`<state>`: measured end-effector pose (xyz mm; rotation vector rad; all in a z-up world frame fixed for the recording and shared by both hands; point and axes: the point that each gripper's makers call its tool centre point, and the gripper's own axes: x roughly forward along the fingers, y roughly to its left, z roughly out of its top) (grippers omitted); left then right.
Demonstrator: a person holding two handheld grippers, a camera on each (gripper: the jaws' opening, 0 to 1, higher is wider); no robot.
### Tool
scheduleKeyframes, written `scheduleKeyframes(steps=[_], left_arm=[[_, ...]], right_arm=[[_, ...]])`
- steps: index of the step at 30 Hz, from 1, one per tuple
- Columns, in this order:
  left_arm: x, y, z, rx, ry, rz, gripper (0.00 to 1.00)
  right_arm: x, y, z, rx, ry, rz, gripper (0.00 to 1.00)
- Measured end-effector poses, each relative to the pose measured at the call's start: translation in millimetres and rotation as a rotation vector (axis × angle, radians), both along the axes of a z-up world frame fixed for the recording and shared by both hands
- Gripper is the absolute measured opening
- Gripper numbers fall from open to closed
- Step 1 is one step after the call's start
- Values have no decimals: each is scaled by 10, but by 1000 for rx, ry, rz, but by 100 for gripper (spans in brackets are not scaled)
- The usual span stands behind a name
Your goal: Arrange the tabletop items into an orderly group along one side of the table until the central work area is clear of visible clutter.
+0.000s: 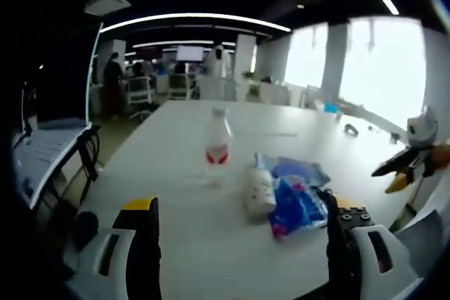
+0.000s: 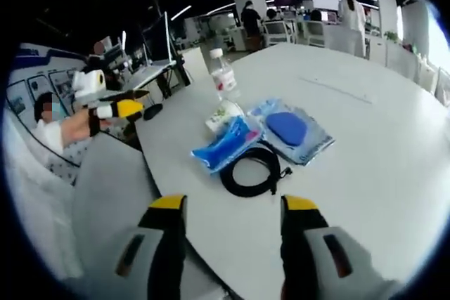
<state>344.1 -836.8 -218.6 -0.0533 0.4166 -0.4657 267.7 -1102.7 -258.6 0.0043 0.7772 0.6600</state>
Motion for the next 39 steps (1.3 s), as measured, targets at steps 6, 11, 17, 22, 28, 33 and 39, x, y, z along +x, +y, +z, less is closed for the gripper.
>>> scheduleKeyframes(steps=[6,11,17,22,28,33,39], left_arm=[[-49,3,-5,0,4,-3,96],[-132,-28,-16,26,14,-26,95],[-165,-33,-14,26,21,-28,95],[-197,-40,5,37,17,-34,93],[-208,-29,-14,35,28,-28,93],[-231,29,-9,21,28,0,93],[-333,47,-61,21,42,3,93]], right_arm=[[203,87,56,-32,-31,72,51],[484,187,145,-15,-60,105,50],[843,371,252,37,-71,118,49],[1034,591,297,51,-89,174,49],[1144,864,220,14,-92,309,48],[1282,1018,211,13,-94,333,48],[1372,1181,237,-14,-126,375,48]])
